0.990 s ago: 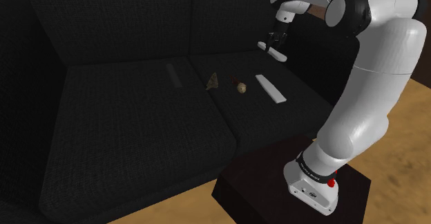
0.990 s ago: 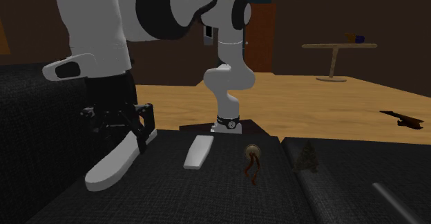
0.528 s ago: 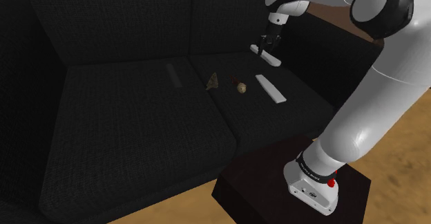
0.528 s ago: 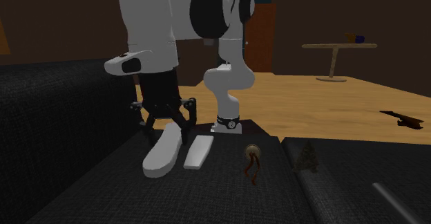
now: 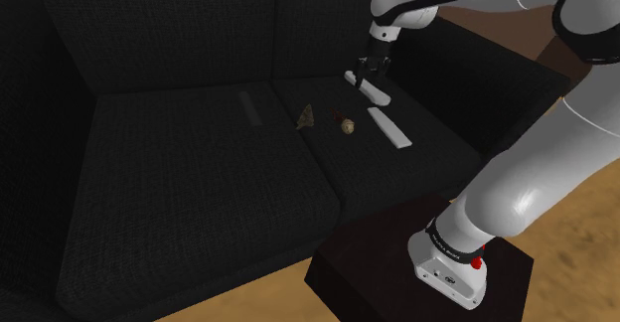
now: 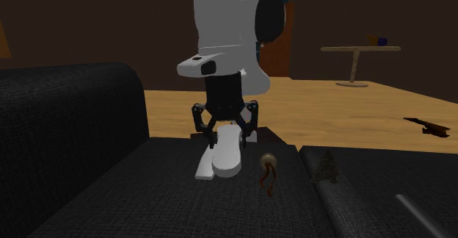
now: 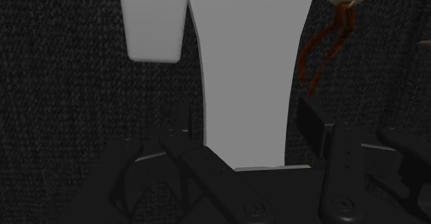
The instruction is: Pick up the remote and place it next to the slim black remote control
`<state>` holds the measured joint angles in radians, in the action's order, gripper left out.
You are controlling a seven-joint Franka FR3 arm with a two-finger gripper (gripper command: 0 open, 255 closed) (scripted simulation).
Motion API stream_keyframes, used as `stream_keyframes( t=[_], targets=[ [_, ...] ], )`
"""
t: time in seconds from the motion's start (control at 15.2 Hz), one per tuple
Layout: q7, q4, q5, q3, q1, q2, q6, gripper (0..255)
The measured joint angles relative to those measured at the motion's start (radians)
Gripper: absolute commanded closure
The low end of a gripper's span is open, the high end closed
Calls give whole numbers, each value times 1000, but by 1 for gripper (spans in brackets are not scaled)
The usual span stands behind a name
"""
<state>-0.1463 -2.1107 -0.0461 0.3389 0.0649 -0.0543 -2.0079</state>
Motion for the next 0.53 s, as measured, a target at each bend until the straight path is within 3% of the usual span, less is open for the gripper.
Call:
stream_keyframes(
  t=[0.53],
  targets=[
    [202,-136,12,-112,-83,-118,-32,255]
  ],
)
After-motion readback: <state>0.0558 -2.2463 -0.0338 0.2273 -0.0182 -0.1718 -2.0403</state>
